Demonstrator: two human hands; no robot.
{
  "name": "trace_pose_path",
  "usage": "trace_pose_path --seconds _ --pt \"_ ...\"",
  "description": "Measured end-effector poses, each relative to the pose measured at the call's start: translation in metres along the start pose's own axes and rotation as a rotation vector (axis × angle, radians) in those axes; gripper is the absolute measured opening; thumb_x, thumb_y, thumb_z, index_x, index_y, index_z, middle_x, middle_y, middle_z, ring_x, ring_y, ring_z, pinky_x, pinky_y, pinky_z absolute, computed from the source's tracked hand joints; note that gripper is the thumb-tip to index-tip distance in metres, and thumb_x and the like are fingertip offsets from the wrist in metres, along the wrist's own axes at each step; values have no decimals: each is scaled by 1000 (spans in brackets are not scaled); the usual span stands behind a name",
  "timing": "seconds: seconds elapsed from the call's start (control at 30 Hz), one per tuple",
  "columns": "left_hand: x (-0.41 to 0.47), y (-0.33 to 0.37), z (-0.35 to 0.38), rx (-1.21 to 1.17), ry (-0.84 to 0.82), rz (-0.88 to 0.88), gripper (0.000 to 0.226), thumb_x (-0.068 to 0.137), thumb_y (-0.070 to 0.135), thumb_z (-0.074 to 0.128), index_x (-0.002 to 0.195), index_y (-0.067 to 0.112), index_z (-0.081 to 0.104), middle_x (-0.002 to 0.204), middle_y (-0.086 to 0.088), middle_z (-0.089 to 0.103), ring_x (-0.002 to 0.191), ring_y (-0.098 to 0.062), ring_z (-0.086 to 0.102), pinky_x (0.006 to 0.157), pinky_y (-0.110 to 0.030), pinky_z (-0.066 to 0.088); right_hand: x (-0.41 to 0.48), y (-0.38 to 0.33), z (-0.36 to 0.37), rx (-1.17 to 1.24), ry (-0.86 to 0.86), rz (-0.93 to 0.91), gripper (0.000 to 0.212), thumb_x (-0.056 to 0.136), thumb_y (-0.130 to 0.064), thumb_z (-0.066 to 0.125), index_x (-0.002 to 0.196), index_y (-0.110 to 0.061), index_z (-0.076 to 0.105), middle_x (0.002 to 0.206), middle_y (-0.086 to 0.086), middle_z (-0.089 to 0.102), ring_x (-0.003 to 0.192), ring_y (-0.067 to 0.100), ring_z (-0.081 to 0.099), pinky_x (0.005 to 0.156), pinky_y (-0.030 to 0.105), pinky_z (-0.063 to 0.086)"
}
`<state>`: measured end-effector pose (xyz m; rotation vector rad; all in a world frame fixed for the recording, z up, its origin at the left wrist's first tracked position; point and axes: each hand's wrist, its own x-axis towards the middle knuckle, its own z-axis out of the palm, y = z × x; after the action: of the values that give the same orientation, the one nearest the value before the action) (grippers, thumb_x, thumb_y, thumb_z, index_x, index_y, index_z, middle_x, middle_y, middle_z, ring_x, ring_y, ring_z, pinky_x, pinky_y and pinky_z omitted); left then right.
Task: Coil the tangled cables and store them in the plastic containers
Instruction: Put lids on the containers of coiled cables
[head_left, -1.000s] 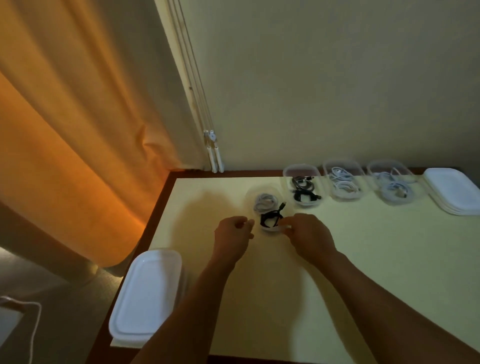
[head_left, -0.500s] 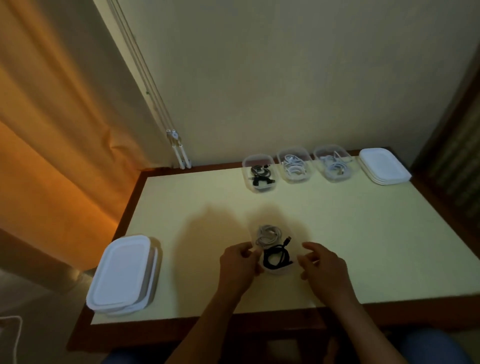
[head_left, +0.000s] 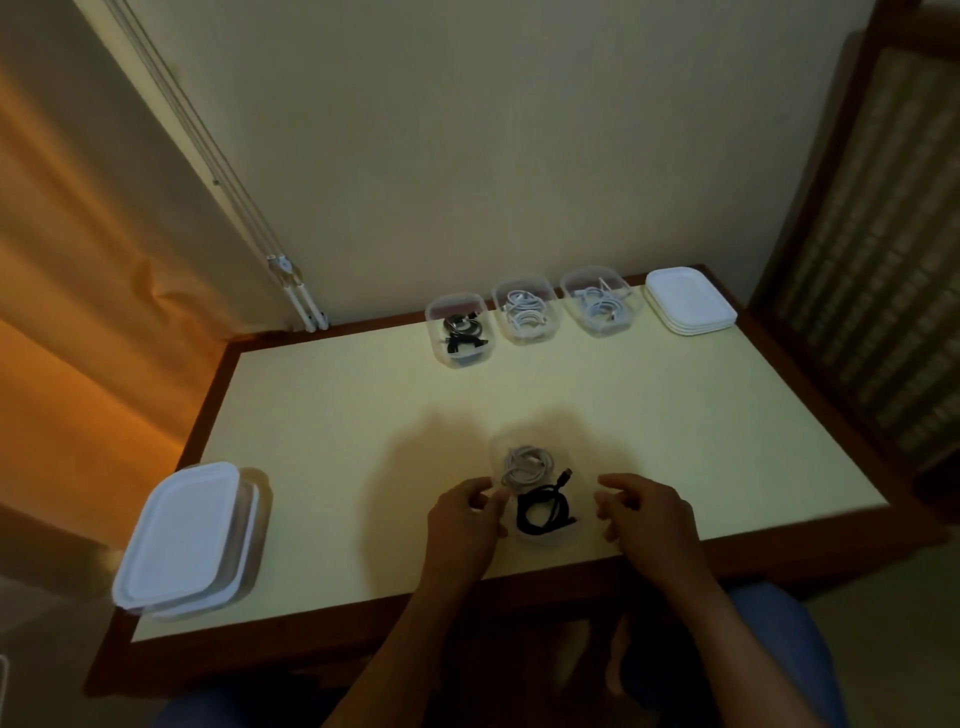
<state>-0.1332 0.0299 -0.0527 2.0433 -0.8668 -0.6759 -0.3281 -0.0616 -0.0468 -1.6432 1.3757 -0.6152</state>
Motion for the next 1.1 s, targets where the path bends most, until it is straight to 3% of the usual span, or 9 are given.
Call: trace_pose_path --seconds 0.07,0.1,0.23,0.43,0.6,0.73,0.9,1.0,1.1 --pt "2 2 0 100 102 49 36 98 34 67 128 13 66 105 -1 66 77 -8 63 74 -23 50 9 3 -10 -25 30 -26 23 96 -26 67 117 -21 73 77 -5 73 61 8 69 72 40 60" --pt "3 5 1 124 146 98 33 98 31 67 127 13 66 111 -2 61 78 -4 59 73 -15 46 16 5 -17 -38 51 -40 24 96 -27 67 117 -20 73 79 -4 73 64 10 70 75 42 60" --pt "13 25 7 150 194 285 24 99 19 66 122 16 66 117 2 51 88 -7 56 71 1 38 50 11 -44 -121 135 -83 28 95 -29 67 121 -20 72 88 2 72 80 22 71 82 44 58" --pt "65 67 39 262 25 417 22 100 23 63 120 18 69 118 2 57 93 -7 56 81 -14 37 113 5 -86 -240 231 -160 33 97 -32 67 127 -18 68 87 -1 66 83 18 62 79 25 43" --pt "102 97 73 314 -97 504 23 98 21 66 121 18 69 110 3 58 90 -9 57 80 -21 43 173 6 -111 -347 275 -140 36 97 -31 66 130 -15 66 105 10 73 98 24 65 88 33 48" --pt "134 132 103 186 -198 388 20 98 23 67 116 15 73 100 1 71 85 -10 67 80 -27 53 220 15 -130 -309 342 -56 32 95 -31 68 122 -15 70 113 12 72 112 32 62 95 37 49" --pt "176 171 168 -28 -284 189 18 98 22 65 88 12 76 76 -3 75 71 -18 75 72 -36 62 274 26 -157 -163 465 35 17 96 -20 64 101 -13 79 108 6 75 103 24 68 91 31 51" --pt "196 191 206 -59 -304 116 22 100 25 65 103 6 75 79 -3 73 72 -20 76 70 -33 64 304 32 -164 -143 474 96 18 96 -19 66 104 -10 78 107 7 75 102 23 68 86 33 54" --pt "218 200 238 -48 -263 94 31 98 33 68 116 9 73 99 -5 75 77 -17 75 79 -39 65 329 40 -163 -192 424 152 31 93 -29 71 115 -7 75 116 10 72 108 27 67 90 36 53"
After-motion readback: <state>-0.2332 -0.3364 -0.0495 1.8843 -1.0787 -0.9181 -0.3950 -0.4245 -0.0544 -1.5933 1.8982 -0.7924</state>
